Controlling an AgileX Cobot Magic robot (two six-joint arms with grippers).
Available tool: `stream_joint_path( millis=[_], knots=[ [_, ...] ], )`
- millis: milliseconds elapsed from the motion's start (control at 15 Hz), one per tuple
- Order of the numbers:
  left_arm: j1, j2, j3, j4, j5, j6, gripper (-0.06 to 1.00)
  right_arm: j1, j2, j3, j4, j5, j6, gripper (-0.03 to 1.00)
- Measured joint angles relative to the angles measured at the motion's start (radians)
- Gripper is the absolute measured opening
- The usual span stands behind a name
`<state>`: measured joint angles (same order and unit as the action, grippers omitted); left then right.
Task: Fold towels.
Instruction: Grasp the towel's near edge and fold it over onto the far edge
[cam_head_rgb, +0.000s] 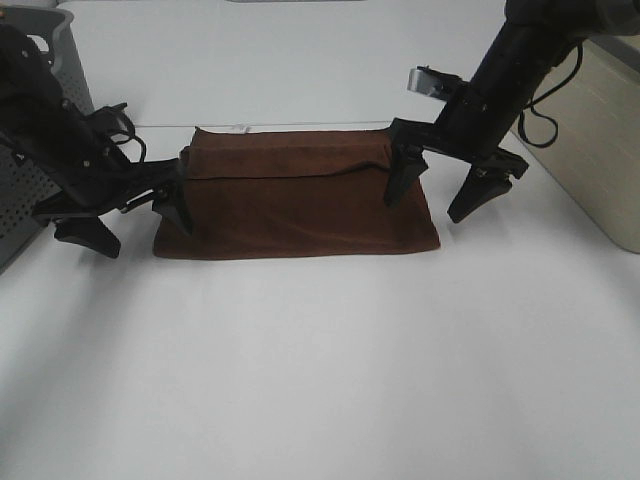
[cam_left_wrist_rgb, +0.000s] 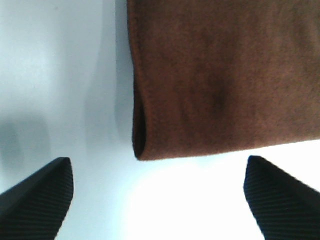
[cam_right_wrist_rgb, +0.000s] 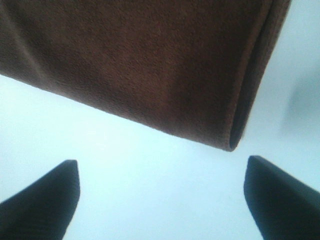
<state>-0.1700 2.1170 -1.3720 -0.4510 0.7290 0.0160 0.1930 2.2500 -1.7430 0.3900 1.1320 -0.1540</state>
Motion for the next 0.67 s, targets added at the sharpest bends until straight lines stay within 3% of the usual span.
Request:
stream_joint_path(
  millis=[200,667],
  knots=[
    [0.0,-0.001,0.006,-0.002,-0.032,0.007,0.86,0.0,-0.013,0.078,0.027,-0.08,-0.026,0.83],
    [0.0,0.036,0.004,-0.023,-0.1,0.031,0.85,0.0,0.009,0.081,0.081,-0.154,-0.041,0.83]
  ],
)
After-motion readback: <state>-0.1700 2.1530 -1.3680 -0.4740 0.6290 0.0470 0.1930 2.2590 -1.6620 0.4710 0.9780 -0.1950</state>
